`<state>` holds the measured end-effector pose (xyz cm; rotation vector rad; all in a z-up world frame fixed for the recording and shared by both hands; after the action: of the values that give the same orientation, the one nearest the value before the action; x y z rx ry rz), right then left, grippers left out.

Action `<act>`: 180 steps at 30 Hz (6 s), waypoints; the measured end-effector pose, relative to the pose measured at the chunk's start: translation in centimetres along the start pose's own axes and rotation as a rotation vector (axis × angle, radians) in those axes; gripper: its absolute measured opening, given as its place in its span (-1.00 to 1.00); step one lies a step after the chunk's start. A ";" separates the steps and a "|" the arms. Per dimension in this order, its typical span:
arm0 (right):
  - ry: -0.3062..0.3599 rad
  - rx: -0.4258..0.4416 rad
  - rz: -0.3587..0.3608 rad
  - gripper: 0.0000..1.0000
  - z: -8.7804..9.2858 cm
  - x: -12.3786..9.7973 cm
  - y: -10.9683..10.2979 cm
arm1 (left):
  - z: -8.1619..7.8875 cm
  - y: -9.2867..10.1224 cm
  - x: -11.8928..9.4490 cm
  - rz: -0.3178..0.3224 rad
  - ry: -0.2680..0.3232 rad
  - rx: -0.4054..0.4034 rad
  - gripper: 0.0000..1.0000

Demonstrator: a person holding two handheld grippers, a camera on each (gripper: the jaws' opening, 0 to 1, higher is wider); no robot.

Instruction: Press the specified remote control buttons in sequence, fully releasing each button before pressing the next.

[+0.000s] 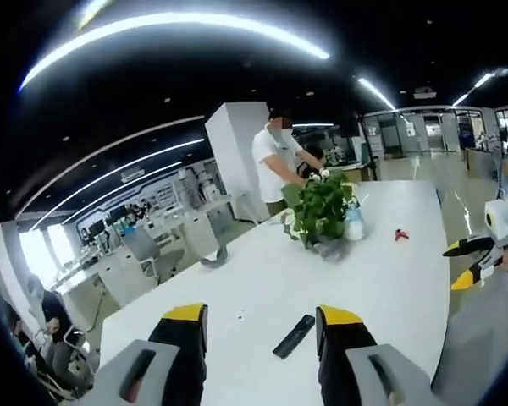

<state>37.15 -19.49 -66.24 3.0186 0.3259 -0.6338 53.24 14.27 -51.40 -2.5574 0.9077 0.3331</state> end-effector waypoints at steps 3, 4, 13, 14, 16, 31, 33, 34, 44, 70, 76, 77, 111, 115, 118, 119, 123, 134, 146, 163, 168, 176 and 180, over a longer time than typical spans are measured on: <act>-0.007 0.005 0.009 0.28 0.1 0.1 0.2 | 0.0 -0.2 1.8 0.064 -0.037 0.012 0.03; -0.010 0.006 0.012 0.28 0.1 0.1 0.2 | 0.2 -0.3 2.6 0.084 -0.057 0.034 0.03; -0.033 0.011 0.033 0.27 0.4 0.3 0.5 | 2.3 -0.4 8.3 0.236 -0.202 0.074 -0.11; -0.037 0.012 0.035 0.27 0.5 0.3 0.6 | 2.5 -0.4 8.8 0.248 -0.216 0.080 -0.12; -0.045 0.011 0.039 0.26 0.5 0.4 0.6 | 3.0 -0.4 10.1 0.274 -0.235 0.085 -0.16; -0.082 0.013 0.075 0.23 0.9 0.5 1.0 | 7.6 0.8 18.0 0.470 -0.428 0.161 -0.22; -0.085 0.013 0.080 0.23 0.9 0.5 1.0 | 8.4 0.8 19.0 0.485 -0.453 0.159 -0.22; -0.089 0.011 0.082 0.22 1.0 0.5 1.0 | 8.7 0.8 19.4 0.490 -0.461 0.156 -0.22; -0.128 -0.011 0.093 0.21 1.3 0.7 1.0 | 12.4 1.2 22.9 0.550 -0.561 0.192 -0.26; -0.191 -0.021 0.095 0.15 2.0 1.1 1.0 | 18.7 2.0 28.8 0.617 -0.740 0.244 -0.27; -0.194 -0.022 0.096 0.14 1.9 1.1 1.0 | 19.6 3.0 28.9 0.629 -0.757 0.267 -0.27; -0.196 -0.023 0.098 0.14 2.0 1.1 1.0 | 20.0 3.2 28.9 0.631 -0.768 0.266 -0.27; -0.192 -0.046 0.097 0.10 1.9 1.2 1.0 | 19.7 5.0 28.0 0.666 -0.726 0.317 -0.54; -0.191 -0.045 0.102 0.10 1.9 1.1 1.0 | 19.4 5.5 28.0 0.666 -0.760 0.377 -0.54; -0.192 -0.047 0.105 0.11 2.0 1.1 1.0 | 19.4 5.6 28.0 0.659 -0.767 0.385 -0.54; -0.191 -0.048 0.105 0.11 2.0 1.1 1.0 | 19.5 5.6 27.9 0.656 -0.769 0.375 -0.54; -0.188 -0.049 0.102 0.11 1.9 1.1 1.0 | 19.6 6.1 27.5 0.658 -0.768 0.372 -0.54; -0.175 -0.046 0.096 0.10 1.8 1.1 1.0 | 19.8 7.3 26.2 0.673 -0.775 0.362 -0.54; -0.155 -0.040 0.093 0.09 1.6 1.0 1.0 | 20.0 8.4 24.7 0.673 -0.770 0.347 -0.54; -0.129 -0.034 0.077 0.00 1.3 0.8 0.8 | 20.3 10.6 22.5 0.702 -0.738 0.328 -0.54; -0.124 -0.034 0.062 -0.12 1.2 0.8 0.7 | 20.3 11.1 21.9 0.701 -0.743 0.331 -0.54; -0.105 0.002 0.057 -0.35 1.0 0.4 0.8 | 20.4 12.2 20.6 0.698 -0.741 0.323 -0.54; -0.091 0.009 0.073 -0.53 1.0 0.1 1.2 | 20.4 12.8 20.0 0.701 -0.751 0.334 -0.54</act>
<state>37.07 -20.70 -67.18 2.9819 0.2085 -0.7660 58.43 3.45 -80.29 -1.5273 1.3460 1.1299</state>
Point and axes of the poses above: the point that each gripper's makers call its tool centre point, and the gripper's own axes: x roughly forward along the fingers, y roughly to its right, z roughly out of its underside, the point moved 8 cm from there along -x, roughly backward along the fingers, and after that the axes turned 2 degrees about z, right-handed, at the moved point
